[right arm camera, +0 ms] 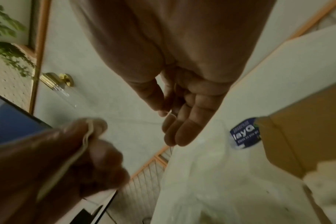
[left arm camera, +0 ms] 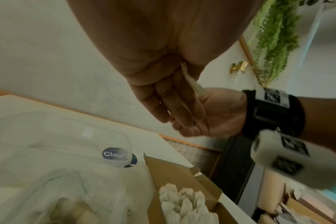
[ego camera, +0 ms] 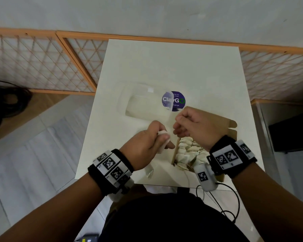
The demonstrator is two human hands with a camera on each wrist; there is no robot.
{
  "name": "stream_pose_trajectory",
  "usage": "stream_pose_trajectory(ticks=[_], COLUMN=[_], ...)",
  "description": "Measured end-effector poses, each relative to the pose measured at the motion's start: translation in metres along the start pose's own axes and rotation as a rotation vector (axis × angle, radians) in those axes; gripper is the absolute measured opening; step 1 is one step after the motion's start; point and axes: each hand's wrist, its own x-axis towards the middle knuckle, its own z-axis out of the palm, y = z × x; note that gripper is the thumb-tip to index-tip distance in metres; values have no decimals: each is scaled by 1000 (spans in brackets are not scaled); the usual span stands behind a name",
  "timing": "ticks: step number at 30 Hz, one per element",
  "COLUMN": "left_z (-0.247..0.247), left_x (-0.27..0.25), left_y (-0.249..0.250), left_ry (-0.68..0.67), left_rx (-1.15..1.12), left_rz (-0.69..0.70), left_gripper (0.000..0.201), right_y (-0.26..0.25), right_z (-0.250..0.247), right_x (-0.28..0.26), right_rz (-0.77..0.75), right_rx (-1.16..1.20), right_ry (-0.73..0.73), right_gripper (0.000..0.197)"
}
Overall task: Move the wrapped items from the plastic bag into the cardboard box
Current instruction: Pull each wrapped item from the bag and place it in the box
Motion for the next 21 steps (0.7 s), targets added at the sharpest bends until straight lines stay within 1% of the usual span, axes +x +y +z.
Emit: stream_pose_trajectory(ticks=[1,3,5,7,10,12,14,18,20,21], left_z=[-3,-9,-14,-18,-26,-31,-37,-44,-47,-48], left_x=[0,-3,-7,-12,-19,-22,-25,-30,-32,-33], left_y=[0,-3,-7,-11,-18,-19,-18,-21,-25,-27], left_ry=[24,97,185,230,234,216,206,218,234,241], left_rx=[-21,-61,-126,-250,-397,-485,-525,-554,-582,-589], left_rz=[-7,-20,-61,-126,-177,-179,-194,-234,-244,-248], left_gripper=[10,10,9,12,17,16,14,12,13,18], right_y=[7,23,38,49,67,82,100,131,142,147], right_z=[7,20,31,42,62,78,95,118,124,127], right_x=[1,0,-5,-10,-18,-17,-12,-1,2,2], right_rz=[18,23,0,-40,-82,-136,-161,-111,-127,-144], right_rx=[-22,-141,-327,-503,-684,-802,-913,-1065,-1146,-1186], right_ry=[-30,-70,-111,-201,-393,-502,-590,-684,-668,-655], right_gripper=[10,10,13,14,13,21,32,50,46,42])
